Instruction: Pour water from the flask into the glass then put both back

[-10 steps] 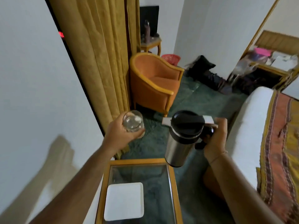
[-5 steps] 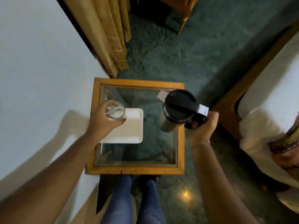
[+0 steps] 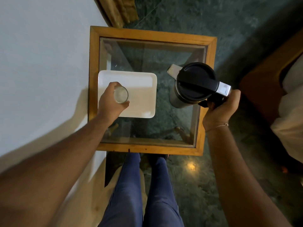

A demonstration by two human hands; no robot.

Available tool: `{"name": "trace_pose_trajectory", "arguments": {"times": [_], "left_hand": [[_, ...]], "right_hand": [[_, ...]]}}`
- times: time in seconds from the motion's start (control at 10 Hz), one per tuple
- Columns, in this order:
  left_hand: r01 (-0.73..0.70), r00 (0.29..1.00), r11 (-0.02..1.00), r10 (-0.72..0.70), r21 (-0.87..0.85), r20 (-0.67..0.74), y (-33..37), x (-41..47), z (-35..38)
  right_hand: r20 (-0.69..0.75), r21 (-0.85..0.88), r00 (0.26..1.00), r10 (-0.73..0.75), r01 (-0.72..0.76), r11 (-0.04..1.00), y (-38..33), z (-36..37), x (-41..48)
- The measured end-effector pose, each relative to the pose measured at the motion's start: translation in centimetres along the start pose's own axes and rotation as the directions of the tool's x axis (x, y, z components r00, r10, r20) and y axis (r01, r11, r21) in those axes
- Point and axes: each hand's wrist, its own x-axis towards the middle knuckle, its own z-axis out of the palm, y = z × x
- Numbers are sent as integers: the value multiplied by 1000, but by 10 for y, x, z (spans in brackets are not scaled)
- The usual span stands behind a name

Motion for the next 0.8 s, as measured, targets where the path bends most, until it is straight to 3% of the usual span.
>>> {"name": "trace_pose_trajectory", "arguments": {"times": [0.4, 0.6, 0.7, 0.8], "left_hand": [[-39, 999, 999, 38, 29, 30, -10, 20, 20], [-65, 995, 981, 50, 181, 90, -4, 4, 2], [-91, 995, 947, 99, 309, -13, 17, -34, -40], [-186, 965, 909, 241, 373, -107, 41, -51, -77]], "right_hand": [[-94, -53, 996, 3, -8, 999, 11, -37, -7], [-10, -278, 998, -58, 53, 959, -3, -44, -16], [63, -429, 989, -137, 151, 891, -39, -36, -38], [270, -627, 938, -218, 343, 699, -77, -20, -64]]}}
